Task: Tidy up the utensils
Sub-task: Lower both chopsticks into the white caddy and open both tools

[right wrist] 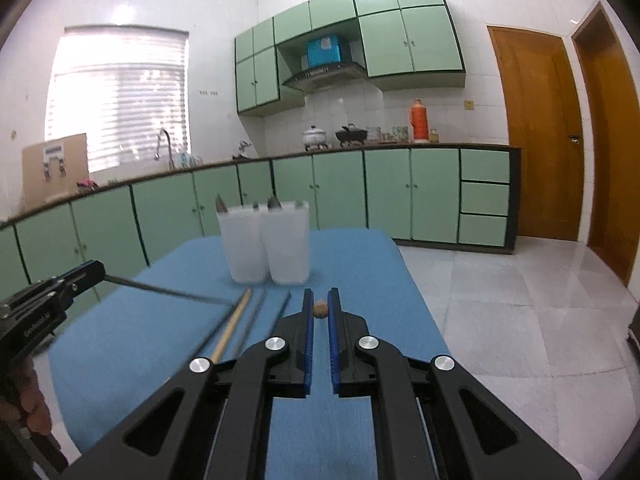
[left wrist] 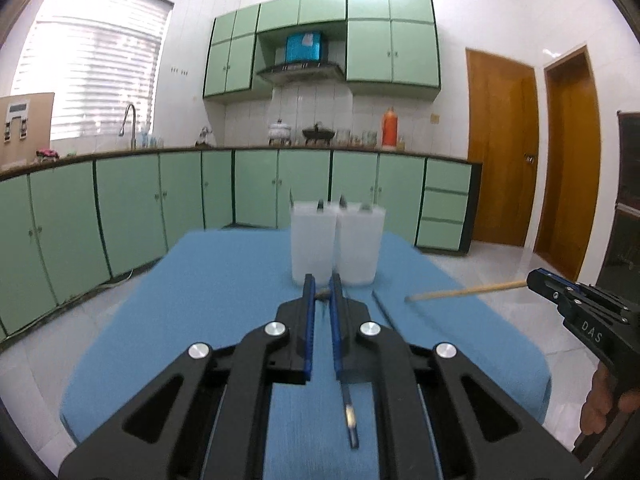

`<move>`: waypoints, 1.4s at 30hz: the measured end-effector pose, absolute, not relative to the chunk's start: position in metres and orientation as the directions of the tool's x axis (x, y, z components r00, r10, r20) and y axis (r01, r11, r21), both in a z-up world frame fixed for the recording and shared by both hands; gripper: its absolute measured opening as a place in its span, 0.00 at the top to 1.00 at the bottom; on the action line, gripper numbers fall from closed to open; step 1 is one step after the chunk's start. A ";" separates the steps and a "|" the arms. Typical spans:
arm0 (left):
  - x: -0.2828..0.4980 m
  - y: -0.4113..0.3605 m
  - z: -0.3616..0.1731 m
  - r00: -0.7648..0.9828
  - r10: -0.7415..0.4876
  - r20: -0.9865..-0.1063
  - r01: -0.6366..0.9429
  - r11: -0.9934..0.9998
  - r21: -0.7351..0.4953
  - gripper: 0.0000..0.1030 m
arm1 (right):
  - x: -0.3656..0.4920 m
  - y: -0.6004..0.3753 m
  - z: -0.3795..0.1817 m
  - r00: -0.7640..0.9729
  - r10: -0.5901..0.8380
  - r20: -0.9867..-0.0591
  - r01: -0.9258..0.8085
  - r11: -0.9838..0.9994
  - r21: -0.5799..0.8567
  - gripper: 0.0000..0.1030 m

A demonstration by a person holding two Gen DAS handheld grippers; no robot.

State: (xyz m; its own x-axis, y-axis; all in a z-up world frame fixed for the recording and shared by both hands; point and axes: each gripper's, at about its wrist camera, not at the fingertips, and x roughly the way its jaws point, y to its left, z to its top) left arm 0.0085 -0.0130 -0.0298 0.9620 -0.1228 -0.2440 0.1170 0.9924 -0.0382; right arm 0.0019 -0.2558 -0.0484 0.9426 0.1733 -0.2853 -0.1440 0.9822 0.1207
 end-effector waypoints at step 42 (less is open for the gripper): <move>0.135 -0.003 0.134 0.978 -0.208 0.035 0.210 0.972 -0.106 0.94 | 0.143 -0.230 0.146 0.928 0.315 -0.198 -0.300 0.949 0.098 0.94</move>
State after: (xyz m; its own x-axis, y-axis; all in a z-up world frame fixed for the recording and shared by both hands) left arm 0.1349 -0.0027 0.1342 0.9776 -0.2077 0.0349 0.2103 0.9718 -0.1064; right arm 0.1430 -0.2303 0.1458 0.9284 0.3145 -0.1980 -0.3005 0.9487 0.0981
